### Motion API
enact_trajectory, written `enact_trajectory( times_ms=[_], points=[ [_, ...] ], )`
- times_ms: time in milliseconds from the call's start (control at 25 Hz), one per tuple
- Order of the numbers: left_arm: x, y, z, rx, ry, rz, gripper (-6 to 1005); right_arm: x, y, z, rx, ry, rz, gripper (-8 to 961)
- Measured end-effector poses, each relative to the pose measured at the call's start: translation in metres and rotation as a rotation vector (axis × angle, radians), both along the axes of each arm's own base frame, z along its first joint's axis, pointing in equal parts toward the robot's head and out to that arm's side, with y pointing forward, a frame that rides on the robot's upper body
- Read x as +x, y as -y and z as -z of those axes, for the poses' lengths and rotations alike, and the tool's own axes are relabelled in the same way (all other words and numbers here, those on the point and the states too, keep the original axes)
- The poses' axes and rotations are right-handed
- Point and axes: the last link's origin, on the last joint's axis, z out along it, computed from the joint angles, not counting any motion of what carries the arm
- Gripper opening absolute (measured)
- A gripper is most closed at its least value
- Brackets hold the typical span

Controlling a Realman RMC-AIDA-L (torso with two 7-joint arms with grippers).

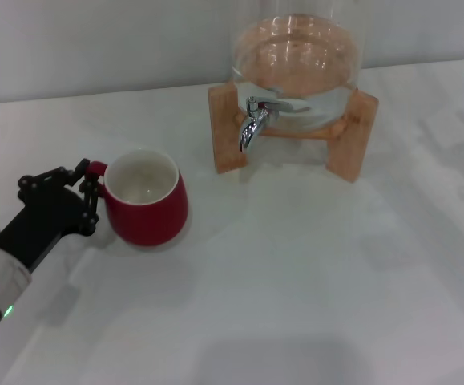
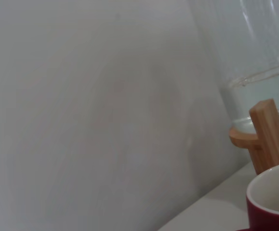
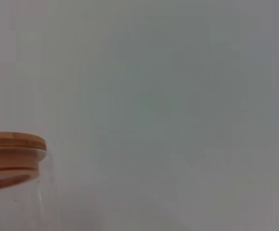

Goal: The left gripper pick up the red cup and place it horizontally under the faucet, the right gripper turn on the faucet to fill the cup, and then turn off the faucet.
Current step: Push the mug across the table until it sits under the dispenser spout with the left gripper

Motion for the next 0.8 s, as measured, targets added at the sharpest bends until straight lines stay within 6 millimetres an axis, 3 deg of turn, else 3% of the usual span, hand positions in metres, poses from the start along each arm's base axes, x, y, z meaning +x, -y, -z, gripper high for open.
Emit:
enact_trajectory(
  times_ms=[800],
  points=[
    [0.035, -0.032, 0.017, -0.114, -0.024, 0.028, 92, -0.004, -0.004, -0.001, -0.001, -0.003, -0.014, 827]
  ],
)
